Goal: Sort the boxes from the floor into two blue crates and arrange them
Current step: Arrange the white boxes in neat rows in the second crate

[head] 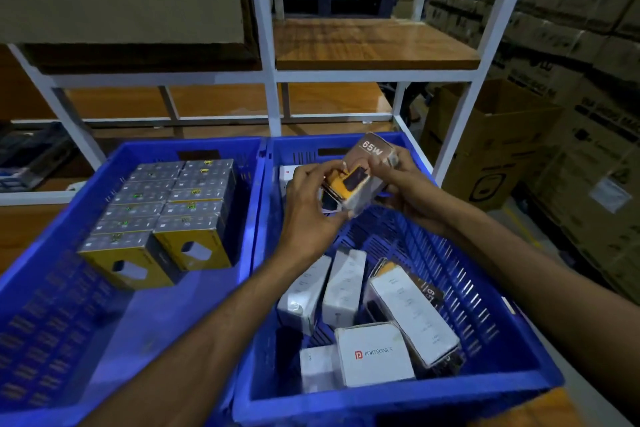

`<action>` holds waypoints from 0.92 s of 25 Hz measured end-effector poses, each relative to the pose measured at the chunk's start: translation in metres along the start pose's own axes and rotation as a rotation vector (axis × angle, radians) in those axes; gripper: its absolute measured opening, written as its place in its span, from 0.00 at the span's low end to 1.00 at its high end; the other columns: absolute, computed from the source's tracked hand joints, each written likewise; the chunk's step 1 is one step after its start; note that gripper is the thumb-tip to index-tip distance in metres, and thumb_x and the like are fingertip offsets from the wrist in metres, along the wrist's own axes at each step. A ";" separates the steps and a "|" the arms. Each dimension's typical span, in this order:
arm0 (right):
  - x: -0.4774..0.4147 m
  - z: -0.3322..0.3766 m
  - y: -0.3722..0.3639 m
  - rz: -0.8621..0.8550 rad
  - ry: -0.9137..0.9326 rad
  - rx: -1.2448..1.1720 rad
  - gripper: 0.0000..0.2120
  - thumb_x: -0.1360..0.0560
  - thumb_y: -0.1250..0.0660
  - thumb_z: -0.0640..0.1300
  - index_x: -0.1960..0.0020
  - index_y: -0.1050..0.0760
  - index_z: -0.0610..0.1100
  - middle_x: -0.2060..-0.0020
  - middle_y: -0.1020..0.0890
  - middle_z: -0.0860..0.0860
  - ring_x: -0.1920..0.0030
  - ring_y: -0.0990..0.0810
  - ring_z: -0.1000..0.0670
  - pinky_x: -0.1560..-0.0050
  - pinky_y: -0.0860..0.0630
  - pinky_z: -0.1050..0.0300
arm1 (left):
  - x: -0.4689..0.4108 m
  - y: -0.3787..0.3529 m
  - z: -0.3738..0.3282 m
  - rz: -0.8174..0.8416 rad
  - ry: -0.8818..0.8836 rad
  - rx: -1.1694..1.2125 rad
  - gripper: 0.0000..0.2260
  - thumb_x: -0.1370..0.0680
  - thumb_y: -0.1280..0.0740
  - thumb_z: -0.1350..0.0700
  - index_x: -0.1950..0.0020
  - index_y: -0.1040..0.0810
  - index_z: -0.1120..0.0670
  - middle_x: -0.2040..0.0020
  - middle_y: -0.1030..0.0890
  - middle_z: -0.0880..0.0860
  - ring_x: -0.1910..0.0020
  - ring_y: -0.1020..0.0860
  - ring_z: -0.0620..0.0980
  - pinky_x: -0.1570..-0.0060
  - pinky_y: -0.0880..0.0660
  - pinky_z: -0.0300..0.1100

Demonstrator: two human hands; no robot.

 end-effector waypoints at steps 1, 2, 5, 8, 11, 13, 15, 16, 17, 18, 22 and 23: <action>-0.002 0.002 0.002 -0.054 0.009 0.021 0.37 0.29 0.21 0.54 0.27 0.37 0.54 0.34 0.21 0.47 0.36 0.18 0.44 0.38 0.19 0.39 | 0.001 -0.004 -0.003 0.029 -0.007 0.000 0.35 0.33 0.20 0.65 0.29 0.26 0.46 0.36 0.31 0.50 0.38 0.26 0.44 0.45 0.25 0.32; -0.004 0.005 0.006 -0.098 0.029 0.018 0.38 0.30 0.19 0.49 0.28 0.36 0.53 0.34 0.20 0.47 0.36 0.18 0.43 0.40 0.19 0.39 | 0.001 -0.009 -0.003 0.066 0.003 0.019 0.37 0.32 0.21 0.67 0.28 0.28 0.46 0.35 0.32 0.50 0.39 0.26 0.43 0.47 0.26 0.29; -0.004 0.011 0.009 -0.061 0.063 -0.057 0.44 0.34 0.21 0.32 0.25 0.36 0.52 0.34 0.20 0.44 0.36 0.19 0.41 0.42 0.18 0.43 | -0.001 -0.012 0.007 0.100 0.134 0.154 0.35 0.25 0.32 0.72 0.23 0.34 0.46 0.34 0.32 0.51 0.38 0.25 0.44 0.52 0.25 0.31; 0.003 0.016 -0.007 0.174 0.100 -0.034 0.46 0.33 0.26 0.26 0.21 0.37 0.51 0.32 0.21 0.43 0.34 0.20 0.41 0.36 0.20 0.42 | 0.001 -0.013 0.026 0.111 0.346 0.318 0.20 0.15 0.37 0.54 0.23 0.34 0.46 0.31 0.27 0.46 0.35 0.25 0.42 0.52 0.25 0.26; 0.010 0.016 -0.019 0.385 0.087 -0.049 0.45 0.28 0.31 0.24 0.19 0.40 0.54 0.26 0.26 0.42 0.29 0.24 0.39 0.33 0.24 0.39 | 0.007 -0.033 0.028 0.302 0.385 0.415 0.25 0.18 0.38 0.40 0.22 0.34 0.44 0.31 0.22 0.44 0.35 0.21 0.44 0.42 0.22 0.38; 0.011 0.018 -0.013 0.354 0.084 -0.056 0.44 0.26 0.32 0.26 0.18 0.42 0.55 0.26 0.26 0.43 0.28 0.25 0.40 0.32 0.24 0.40 | 0.010 -0.036 0.027 0.349 0.381 0.398 0.26 0.20 0.35 0.40 0.23 0.33 0.44 0.32 0.21 0.43 0.36 0.21 0.43 0.41 0.22 0.42; 0.012 0.020 -0.002 0.242 0.097 0.012 0.40 0.25 0.31 0.31 0.19 0.40 0.53 0.29 0.23 0.45 0.30 0.23 0.44 0.33 0.22 0.44 | 0.010 -0.030 0.033 0.275 0.408 0.365 0.24 0.20 0.30 0.44 0.26 0.29 0.46 0.35 0.19 0.43 0.38 0.21 0.41 0.39 0.22 0.43; 0.014 0.021 0.000 0.198 0.107 0.083 0.37 0.24 0.30 0.34 0.20 0.38 0.52 0.30 0.22 0.47 0.31 0.22 0.46 0.36 0.20 0.48 | 0.010 -0.024 0.035 0.220 0.415 0.313 0.23 0.21 0.28 0.46 0.27 0.28 0.47 0.35 0.19 0.43 0.37 0.21 0.42 0.37 0.23 0.45; 0.016 0.022 -0.001 0.181 0.115 0.166 0.33 0.24 0.29 0.36 0.22 0.35 0.51 0.31 0.22 0.50 0.32 0.21 0.49 0.39 0.19 0.53 | 0.009 -0.019 0.036 0.175 0.401 0.236 0.23 0.22 0.26 0.48 0.29 0.27 0.48 0.36 0.20 0.44 0.37 0.23 0.43 0.35 0.24 0.46; 0.019 0.022 -0.005 0.177 0.123 0.250 0.31 0.24 0.28 0.38 0.25 0.32 0.51 0.32 0.22 0.53 0.33 0.21 0.53 0.42 0.19 0.58 | 0.007 -0.016 0.034 0.148 0.357 0.153 0.23 0.23 0.25 0.50 0.29 0.27 0.48 0.36 0.21 0.45 0.37 0.24 0.44 0.36 0.24 0.44; 0.030 0.040 -0.013 0.041 0.432 0.780 0.34 0.29 0.20 0.43 0.28 0.31 0.54 0.33 0.24 0.60 0.32 0.26 0.59 0.38 0.24 0.62 | -0.001 -0.002 0.016 -0.010 0.139 -0.016 0.24 0.26 0.25 0.65 0.33 0.26 0.51 0.39 0.27 0.48 0.43 0.24 0.42 0.51 0.22 0.32; 0.034 0.044 -0.014 0.005 0.551 0.957 0.35 0.29 0.20 0.42 0.27 0.30 0.53 0.32 0.25 0.58 0.30 0.28 0.55 0.36 0.26 0.59 | -0.002 0.008 0.015 -0.088 0.124 -0.033 0.23 0.26 0.27 0.69 0.36 0.26 0.51 0.40 0.27 0.49 0.44 0.23 0.44 0.54 0.23 0.30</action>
Point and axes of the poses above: each hand's wrist, its own x-axis away from the middle knuckle, its own y-axis out of the back of the hand, z = x × y, the point moved 9 cm from there along -x, towards the middle knuckle
